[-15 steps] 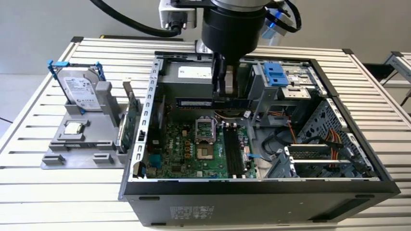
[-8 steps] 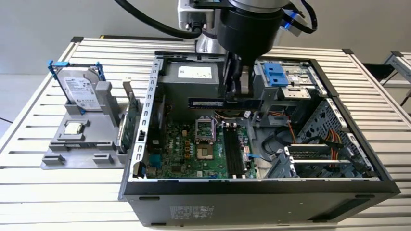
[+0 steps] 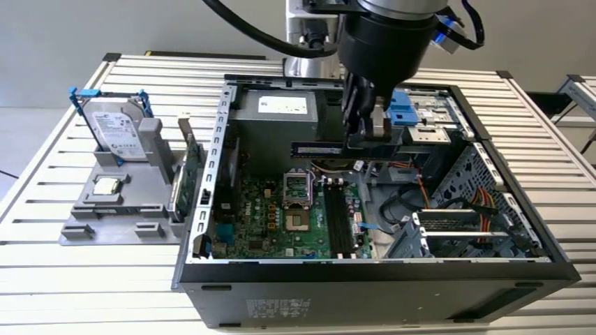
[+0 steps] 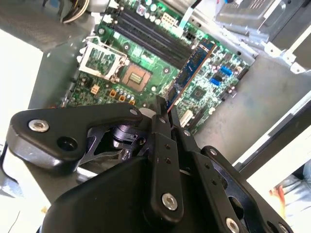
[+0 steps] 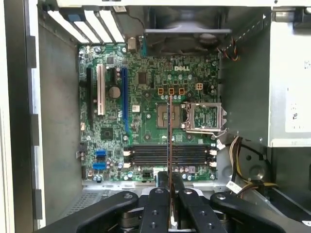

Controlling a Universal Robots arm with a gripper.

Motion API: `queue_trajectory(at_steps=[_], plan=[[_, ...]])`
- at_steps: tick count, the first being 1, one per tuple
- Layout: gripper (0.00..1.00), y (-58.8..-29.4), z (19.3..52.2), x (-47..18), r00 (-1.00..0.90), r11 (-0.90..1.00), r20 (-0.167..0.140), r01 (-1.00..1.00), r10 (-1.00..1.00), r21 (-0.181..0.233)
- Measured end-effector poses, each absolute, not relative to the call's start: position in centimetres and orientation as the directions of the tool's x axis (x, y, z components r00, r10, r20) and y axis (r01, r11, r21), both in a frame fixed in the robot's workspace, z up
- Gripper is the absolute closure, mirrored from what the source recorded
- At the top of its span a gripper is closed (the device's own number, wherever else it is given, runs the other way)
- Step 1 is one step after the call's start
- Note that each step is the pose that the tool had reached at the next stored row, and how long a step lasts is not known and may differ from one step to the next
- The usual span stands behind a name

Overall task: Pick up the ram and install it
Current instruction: 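Pick up the ram and move it above insertion slot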

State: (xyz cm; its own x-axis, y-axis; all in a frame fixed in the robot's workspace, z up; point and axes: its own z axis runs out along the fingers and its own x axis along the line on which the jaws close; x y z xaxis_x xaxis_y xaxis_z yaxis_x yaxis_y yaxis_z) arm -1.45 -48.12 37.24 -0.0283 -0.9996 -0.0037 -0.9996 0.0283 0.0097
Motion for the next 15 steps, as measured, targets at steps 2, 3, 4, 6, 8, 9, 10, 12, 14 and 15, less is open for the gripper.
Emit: queue_trajectory(at_steps=[2, 3, 4, 6, 8, 9, 10, 12, 14, 15], plan=[[1.00, -48.1, 37.2, -1.1, -0.032, 0.032, -0.004, -0.999, -0.999, 0.010], [1.00, -48.1, 37.2, -0.9, -0.033, 0.033, -0.004, -0.999, -0.999, 0.010], [1.00, -48.1, 37.2, -0.8, -0.035, 0.035, -0.004, -0.999, -0.999, 0.010], [1.00, -48.1, 37.2, -0.4, -0.039, 0.039, -0.004, -0.999, -0.999, 0.010], [1.00, -48.1, 37.2, 0.0, -0.042, 0.042, -0.004, -0.999, -0.999, 0.010], [1.00, -48.1, 37.2, 0.2, -0.043, 0.043, -0.004, -0.999, -0.999, 0.010], [1.00, -48.1, 37.2, 0.4, -0.044, 0.044, -0.004, -0.999, -0.999, 0.010], [1.00, -48.1, 37.2, 0.6, -0.045, 0.045, -0.004, -0.999, -0.999, 0.010], [1.00, -48.1, 37.2, 0.8, -0.045, 0.045, -0.004, -0.999, -0.999, 0.010], [1.00, -48.1, 37.2, 0.9, -0.045, 0.045, -0.004, -0.999, -0.999, 0.010]])
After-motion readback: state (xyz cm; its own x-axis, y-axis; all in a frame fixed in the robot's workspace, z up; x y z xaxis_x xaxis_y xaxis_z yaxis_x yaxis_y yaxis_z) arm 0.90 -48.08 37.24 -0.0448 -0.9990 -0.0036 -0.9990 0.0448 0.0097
